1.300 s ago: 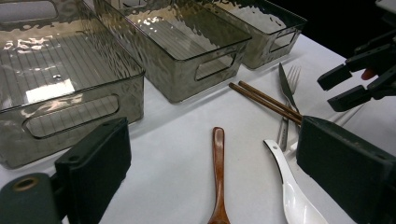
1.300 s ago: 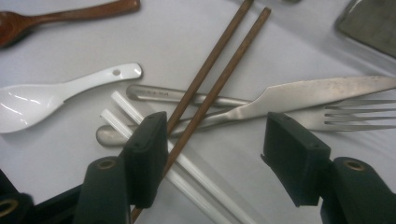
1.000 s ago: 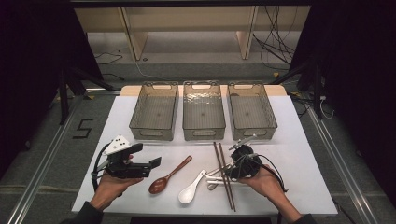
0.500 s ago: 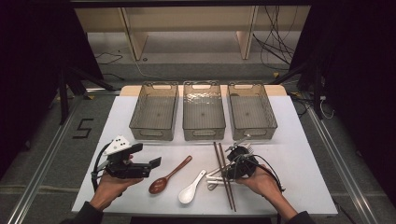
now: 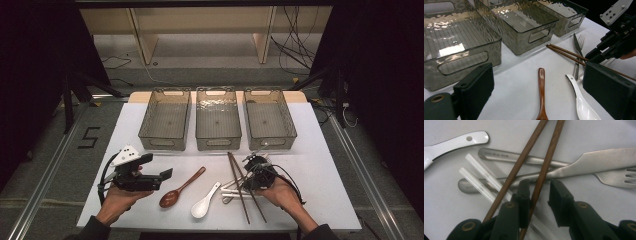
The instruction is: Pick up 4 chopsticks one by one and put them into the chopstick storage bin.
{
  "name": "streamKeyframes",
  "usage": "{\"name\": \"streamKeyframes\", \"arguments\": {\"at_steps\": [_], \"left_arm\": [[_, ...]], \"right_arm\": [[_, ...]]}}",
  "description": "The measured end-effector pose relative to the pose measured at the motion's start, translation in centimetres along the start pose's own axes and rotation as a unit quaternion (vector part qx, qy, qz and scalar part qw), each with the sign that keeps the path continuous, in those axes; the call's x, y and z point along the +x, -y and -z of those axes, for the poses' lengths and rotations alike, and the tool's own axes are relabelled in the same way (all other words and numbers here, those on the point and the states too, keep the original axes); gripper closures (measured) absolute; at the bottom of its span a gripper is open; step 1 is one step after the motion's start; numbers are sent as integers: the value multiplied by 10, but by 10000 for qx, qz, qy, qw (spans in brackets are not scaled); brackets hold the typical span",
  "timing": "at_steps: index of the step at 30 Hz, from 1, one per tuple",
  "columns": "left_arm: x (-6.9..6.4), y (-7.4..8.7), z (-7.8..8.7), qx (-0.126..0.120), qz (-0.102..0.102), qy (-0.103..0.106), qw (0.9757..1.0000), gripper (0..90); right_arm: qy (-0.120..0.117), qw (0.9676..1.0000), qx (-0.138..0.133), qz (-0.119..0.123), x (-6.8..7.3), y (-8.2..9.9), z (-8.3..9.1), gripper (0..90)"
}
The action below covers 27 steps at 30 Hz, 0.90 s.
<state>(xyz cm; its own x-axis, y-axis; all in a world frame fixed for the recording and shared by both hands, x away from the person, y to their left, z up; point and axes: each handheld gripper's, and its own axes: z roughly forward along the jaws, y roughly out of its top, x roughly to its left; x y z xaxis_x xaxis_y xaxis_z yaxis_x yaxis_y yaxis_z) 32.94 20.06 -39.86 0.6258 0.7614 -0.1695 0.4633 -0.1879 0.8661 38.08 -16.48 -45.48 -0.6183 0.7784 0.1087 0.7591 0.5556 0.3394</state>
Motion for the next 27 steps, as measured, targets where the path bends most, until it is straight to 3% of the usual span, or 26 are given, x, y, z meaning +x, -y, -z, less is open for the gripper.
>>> {"name": "streamKeyframes", "arguments": {"at_steps": [12, 17, 27], "left_arm": [[0, 0, 0, -8, -6, 14, 10000, 97], [0, 0, 0, -7, -9, 15, 10000, 97], [-1, 0, 0, 20, -10, 24, 10000, 97]], "right_arm": [[19, 9998, 37, -194, -5, 2, 0, 840], [-8, 9996, 23, -291, -6, 2, 2, 852], [74, 9996, -274, -19, -4, 1, 15, 856]]}}
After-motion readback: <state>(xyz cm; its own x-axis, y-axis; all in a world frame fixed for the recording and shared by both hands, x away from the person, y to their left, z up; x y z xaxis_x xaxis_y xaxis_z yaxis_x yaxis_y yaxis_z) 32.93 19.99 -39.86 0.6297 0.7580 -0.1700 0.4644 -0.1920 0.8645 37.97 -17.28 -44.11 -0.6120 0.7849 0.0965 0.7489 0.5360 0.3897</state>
